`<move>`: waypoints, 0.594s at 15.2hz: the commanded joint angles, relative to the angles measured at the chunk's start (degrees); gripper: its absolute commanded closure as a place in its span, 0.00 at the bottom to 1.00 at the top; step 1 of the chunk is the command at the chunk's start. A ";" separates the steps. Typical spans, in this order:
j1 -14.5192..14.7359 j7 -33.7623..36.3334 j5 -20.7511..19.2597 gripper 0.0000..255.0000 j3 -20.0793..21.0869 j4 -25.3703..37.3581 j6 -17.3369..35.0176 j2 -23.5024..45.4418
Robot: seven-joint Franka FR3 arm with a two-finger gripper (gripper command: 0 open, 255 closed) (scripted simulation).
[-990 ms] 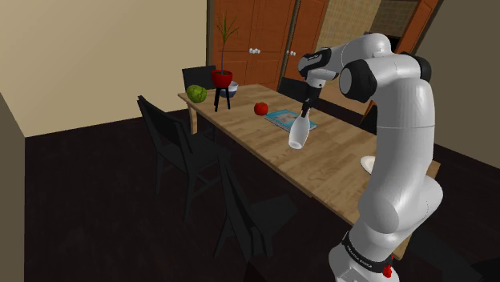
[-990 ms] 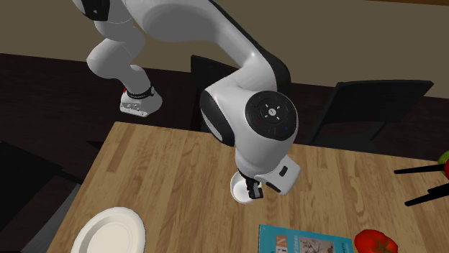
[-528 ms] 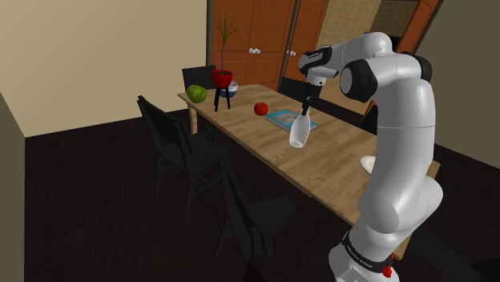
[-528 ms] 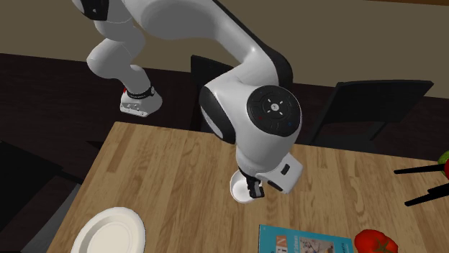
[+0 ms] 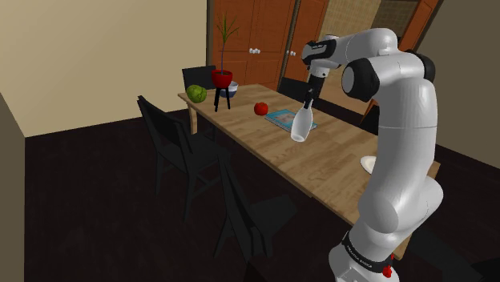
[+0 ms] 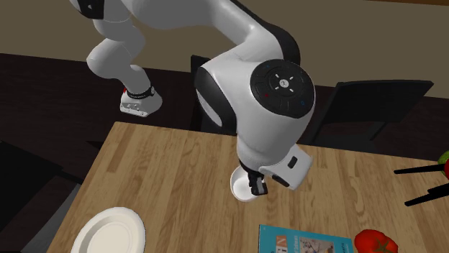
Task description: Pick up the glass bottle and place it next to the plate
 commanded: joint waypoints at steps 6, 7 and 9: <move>-0.52 0.47 -0.18 1.00 -0.15 4.71 -4.64 -0.03; -0.08 0.15 -1.01 1.00 -0.59 2.27 -4.31 -2.27; 0.70 -0.36 -2.77 1.00 -1.44 -2.18 -3.88 -6.61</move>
